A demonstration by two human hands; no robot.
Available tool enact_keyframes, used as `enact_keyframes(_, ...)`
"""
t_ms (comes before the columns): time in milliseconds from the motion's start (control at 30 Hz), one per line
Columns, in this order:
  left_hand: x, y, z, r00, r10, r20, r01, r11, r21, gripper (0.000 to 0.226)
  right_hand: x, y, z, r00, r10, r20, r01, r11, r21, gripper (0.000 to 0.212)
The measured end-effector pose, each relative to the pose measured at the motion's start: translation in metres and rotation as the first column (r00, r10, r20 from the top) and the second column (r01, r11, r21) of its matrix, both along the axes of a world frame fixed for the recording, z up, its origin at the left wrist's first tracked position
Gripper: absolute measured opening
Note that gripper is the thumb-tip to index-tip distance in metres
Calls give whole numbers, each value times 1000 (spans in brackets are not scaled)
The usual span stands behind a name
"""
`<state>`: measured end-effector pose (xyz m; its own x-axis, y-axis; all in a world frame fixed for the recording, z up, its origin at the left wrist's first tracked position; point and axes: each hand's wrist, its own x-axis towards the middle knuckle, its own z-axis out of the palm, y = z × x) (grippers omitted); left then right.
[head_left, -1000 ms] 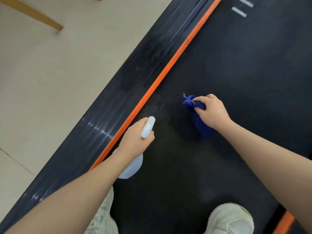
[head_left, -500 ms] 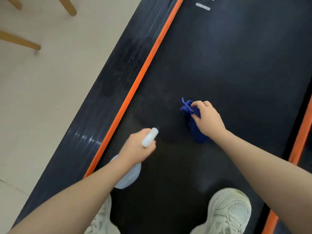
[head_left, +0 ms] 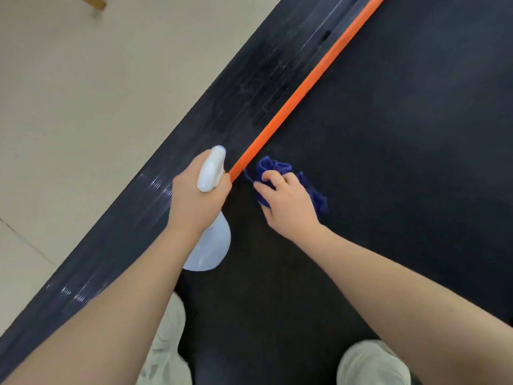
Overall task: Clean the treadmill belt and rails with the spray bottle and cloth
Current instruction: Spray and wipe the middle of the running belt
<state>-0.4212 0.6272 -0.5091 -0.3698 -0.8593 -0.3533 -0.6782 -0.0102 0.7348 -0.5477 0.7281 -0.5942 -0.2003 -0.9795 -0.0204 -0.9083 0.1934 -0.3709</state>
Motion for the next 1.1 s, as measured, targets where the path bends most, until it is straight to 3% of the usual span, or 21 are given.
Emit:
enact_keyframes(100, -4, -2, -2, 999, 7, 33, -7, 1000, 18, 41, -24, -6, -8, 986, 152, -74, -152, 988, 2, 42)
enact_keyframes(167, -7, -2, -2, 999, 2, 46, -3, 1000, 23, 32, -48, -5, -13, 954, 232, -190, -229, 973, 39, 42)
enact_keyframes(200, -8, -1, -2, 999, -3, 55, 1, 1000, 29, 24, -54, 0, -12, 955, 242, -172, -235, 970, 62, 45)
enact_keyframes(267, -13, 2, -1, 996, -26, 84, 23, 999, 38, 19, -53, 12, -10, 986, 162, -45, -159, 985, 64, 53)
enact_keyframes(367, -22, 11, 6, 988, -94, 125, 92, 996, 24, 38, -34, 5, -5, 993, -101, 69, 97, 993, 61, 60)
enact_keyframes(433, -26, 18, 9, 979, -125, 159, 125, 992, 9, 44, -19, -9, 2, 968, -214, 128, 192, 967, 166, 61)
enact_keyframes(467, -27, 21, 10, 977, -127, 170, 129, 992, 1, 45, -11, -13, 3, 967, -193, 168, 154, 963, 220, 60)
enact_keyframes(533, -27, 24, 12, 980, -106, 167, 109, 994, -9, 46, 9, -12, -4, 986, 81, 148, -112, 970, 214, 57)
enact_keyframes(600, -24, 28, 15, 987, -82, 139, 86, 996, -26, 46, 7, -8, -10, 910, 414, 32, -414, 901, 131, 48)
enact_keyframes(633, -22, 29, 16, 990, -65, 126, 70, 997, -37, 40, -6, -11, -13, 900, 433, -49, -431, 901, 52, 41)
enact_keyframes(733, -12, 31, 10, 997, 14, 82, -10, 999, -50, 22, -59, -28, -17, 958, 194, -212, -221, 969, -112, 34)
enact_keyframes(867, -6, 32, 6, 995, 0, 104, 5, 999, -40, 38, -42, -36, -15, 991, -135, -6, 135, 991, -20, 46)
enact_keyframes(933, -9, 31, 7, 995, 29, 98, -26, 999, -35, 39, -7, -24, -9, 995, -40, 89, 40, 999, 7, 47)
enact_keyframes(967, -9, 30, 8, 994, 49, 93, -46, 998, -34, 38, 8, -17, -5, 990, 91, 110, -97, 994, 48, 48)
enact_keyframes(1033, -10, 29, 9, 994, 54, 90, -50, 998, -44, 40, 10, -8, -6, 932, 352, 86, -361, 919, 160, 51)
enact_keyframes(1100, -7, 30, 10, 996, 49, 77, -46, 998, -46, 41, -16, -17, -3, 910, 415, -1, -413, 907, 81, 45)
